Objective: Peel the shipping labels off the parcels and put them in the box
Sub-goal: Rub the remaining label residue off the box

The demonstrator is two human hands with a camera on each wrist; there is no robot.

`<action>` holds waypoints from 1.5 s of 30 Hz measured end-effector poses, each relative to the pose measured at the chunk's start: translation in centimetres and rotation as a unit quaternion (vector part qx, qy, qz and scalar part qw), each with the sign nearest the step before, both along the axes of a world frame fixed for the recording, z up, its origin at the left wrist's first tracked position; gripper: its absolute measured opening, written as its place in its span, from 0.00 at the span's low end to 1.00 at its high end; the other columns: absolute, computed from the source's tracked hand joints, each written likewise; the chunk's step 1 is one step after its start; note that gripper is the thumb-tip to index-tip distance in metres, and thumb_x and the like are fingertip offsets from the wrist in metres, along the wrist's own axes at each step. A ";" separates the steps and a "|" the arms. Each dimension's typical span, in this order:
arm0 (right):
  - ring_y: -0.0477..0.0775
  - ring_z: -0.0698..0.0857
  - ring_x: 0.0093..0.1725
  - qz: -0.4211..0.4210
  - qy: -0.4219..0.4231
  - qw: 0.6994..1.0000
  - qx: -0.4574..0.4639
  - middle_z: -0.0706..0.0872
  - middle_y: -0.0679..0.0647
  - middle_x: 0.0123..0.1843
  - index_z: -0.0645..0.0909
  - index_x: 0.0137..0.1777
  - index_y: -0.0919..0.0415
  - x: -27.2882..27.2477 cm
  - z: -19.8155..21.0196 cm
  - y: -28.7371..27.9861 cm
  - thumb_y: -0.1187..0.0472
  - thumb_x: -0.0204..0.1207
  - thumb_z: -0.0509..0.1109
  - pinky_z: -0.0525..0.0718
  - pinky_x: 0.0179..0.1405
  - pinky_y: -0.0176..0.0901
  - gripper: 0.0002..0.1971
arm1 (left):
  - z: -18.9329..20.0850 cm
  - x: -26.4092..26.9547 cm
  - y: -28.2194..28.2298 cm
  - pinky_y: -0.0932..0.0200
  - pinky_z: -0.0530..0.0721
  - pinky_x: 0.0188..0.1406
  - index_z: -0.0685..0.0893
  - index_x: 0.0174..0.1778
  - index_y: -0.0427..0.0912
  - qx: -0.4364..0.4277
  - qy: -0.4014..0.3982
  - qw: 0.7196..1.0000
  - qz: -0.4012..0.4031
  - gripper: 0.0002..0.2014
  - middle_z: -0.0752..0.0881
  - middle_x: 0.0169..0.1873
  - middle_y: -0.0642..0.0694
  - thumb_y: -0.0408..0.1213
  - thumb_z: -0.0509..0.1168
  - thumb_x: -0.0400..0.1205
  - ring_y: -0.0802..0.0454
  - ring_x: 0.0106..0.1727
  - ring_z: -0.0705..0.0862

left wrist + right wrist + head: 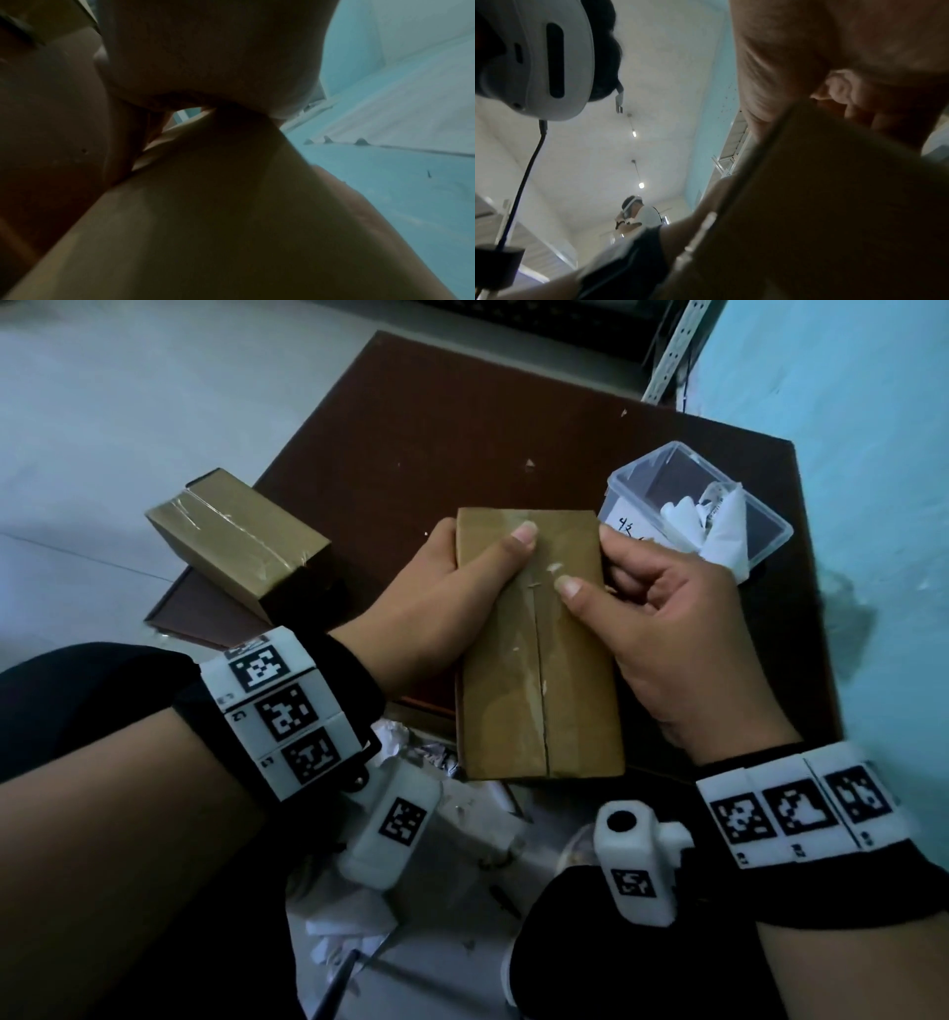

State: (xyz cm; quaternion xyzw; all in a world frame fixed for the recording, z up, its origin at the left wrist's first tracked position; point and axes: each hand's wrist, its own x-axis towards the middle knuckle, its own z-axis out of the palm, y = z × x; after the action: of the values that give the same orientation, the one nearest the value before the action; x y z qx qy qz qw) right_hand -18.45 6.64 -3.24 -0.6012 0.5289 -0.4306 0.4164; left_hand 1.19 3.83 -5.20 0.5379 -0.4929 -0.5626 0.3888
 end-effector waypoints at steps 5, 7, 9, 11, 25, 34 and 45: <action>0.53 0.93 0.68 -0.037 -0.128 0.990 0.036 0.95 0.54 0.67 0.81 0.83 0.65 0.9 -0.7 -0.1 0.62 0.79 0.81 0.92 0.68 0.61 0.31 | 0.2 -0.3 0.3 0.46 0.92 0.61 0.73 0.78 0.53 -0.025 -0.001 1.000 0.017 0.36 0.87 0.67 0.51 0.69 0.70 0.78 0.52 0.63 0.91; 0.53 0.93 0.68 -0.057 -0.149 0.986 0.039 0.95 0.54 0.66 0.82 0.82 0.65 1.1 -0.7 -0.1 0.63 0.79 0.82 0.91 0.70 0.61 0.30 | 0.2 -0.6 0.6 0.49 0.92 0.61 0.73 0.77 0.53 -0.034 -0.006 0.999 0.025 0.32 0.87 0.66 0.54 0.65 0.69 0.83 0.57 0.62 0.91; 0.50 0.93 0.67 -0.074 -0.139 0.987 0.026 0.95 0.53 0.66 0.83 0.80 0.66 1.2 -0.7 0.0 0.63 0.80 0.82 0.92 0.68 0.59 0.29 | 0.3 -0.8 0.7 0.50 0.92 0.62 0.73 0.77 0.52 -0.047 -0.011 0.998 0.032 0.30 0.87 0.65 0.56 0.64 0.68 0.84 0.60 0.61 0.91; 0.48 0.93 0.66 -0.089 -0.107 0.990 0.002 0.95 0.52 0.65 0.84 0.79 0.65 1.2 -0.6 0.1 0.61 0.81 0.82 0.93 0.67 0.57 0.27 | 0.3 -1.0 0.8 0.49 0.91 0.62 0.74 0.76 0.52 -0.059 -0.011 0.997 0.038 0.32 0.88 0.64 0.56 0.66 0.69 0.81 0.60 0.61 0.91; 0.28 0.89 0.61 -0.099 0.058 0.990 -0.083 0.93 0.41 0.61 0.86 0.78 0.64 0.8 -0.1 0.4 0.59 0.85 0.78 0.82 0.56 0.20 0.23 | 0.1 -0.7 0.5 0.46 0.92 0.62 0.73 0.78 0.54 -0.047 -0.037 0.998 0.013 0.38 0.88 0.64 0.55 0.72 0.68 0.77 0.56 0.62 0.91; 0.29 0.89 0.62 -0.105 0.041 0.990 -0.083 0.94 0.43 0.62 0.86 0.78 0.64 1.0 -0.2 0.3 0.56 0.84 0.80 0.87 0.61 0.28 0.24 | 0.3 -0.4 0.7 0.48 0.92 0.61 0.72 0.79 0.53 -0.042 -0.037 0.998 0.016 0.39 0.89 0.63 0.56 0.71 0.68 0.78 0.58 0.60 0.92; 0.21 0.87 0.51 -0.113 0.073 0.986 -0.102 0.88 0.31 0.50 0.87 0.74 0.66 0.6 -0.7 0.0 0.62 0.84 0.78 0.79 0.52 0.16 0.20 | 0.7 -0.7 0.8 0.49 0.92 0.61 0.71 0.78 0.53 -0.029 -0.060 0.998 0.008 0.33 0.88 0.62 0.57 0.68 0.67 0.83 0.59 0.59 0.91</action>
State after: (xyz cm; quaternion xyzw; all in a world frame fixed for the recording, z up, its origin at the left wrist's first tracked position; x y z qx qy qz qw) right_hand -17.86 6.67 -3.94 -0.6069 0.5756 -0.4812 0.2623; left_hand 0.48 4.64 -4.52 0.5631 -0.5272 -0.5117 0.3783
